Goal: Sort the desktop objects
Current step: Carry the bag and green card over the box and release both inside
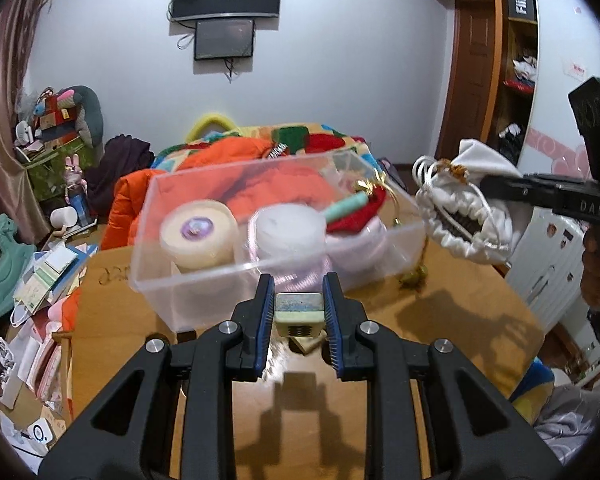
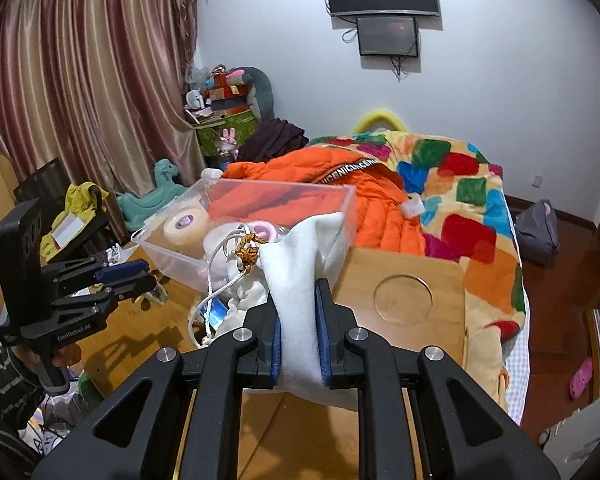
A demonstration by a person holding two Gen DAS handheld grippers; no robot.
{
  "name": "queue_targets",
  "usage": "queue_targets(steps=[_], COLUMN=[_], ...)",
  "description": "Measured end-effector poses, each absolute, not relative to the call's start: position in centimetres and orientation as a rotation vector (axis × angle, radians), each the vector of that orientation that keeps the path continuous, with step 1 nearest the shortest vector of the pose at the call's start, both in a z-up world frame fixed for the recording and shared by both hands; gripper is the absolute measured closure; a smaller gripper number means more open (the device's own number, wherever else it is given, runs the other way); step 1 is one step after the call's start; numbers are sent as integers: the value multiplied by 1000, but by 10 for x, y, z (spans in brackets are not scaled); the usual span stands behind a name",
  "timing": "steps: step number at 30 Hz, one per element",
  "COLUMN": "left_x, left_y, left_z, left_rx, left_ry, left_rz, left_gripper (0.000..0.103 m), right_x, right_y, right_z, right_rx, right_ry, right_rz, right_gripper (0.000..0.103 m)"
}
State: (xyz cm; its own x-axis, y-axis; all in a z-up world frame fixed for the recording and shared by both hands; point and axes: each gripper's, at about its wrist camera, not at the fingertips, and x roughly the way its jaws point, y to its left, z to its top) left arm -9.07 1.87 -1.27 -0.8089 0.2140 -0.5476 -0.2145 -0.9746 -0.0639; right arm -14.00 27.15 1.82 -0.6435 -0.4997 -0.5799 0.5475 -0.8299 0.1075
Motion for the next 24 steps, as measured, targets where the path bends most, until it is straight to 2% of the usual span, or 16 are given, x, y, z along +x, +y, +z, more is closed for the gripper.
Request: queue_targets(steps=[13, 24], left_x=[-116, -148], left_y=[0, 7], left_z=[10, 6], left_rx=[-792, -818], left_ry=[-101, -71], left_rz=[2802, 2782], left_gripper=[79, 79], right_x=[-179, -208], right_y=[250, 221], right_z=[16, 5], right_rx=[859, 901], right_ry=[24, 47], right_rz=[-2390, -2357], right_gripper=[90, 88])
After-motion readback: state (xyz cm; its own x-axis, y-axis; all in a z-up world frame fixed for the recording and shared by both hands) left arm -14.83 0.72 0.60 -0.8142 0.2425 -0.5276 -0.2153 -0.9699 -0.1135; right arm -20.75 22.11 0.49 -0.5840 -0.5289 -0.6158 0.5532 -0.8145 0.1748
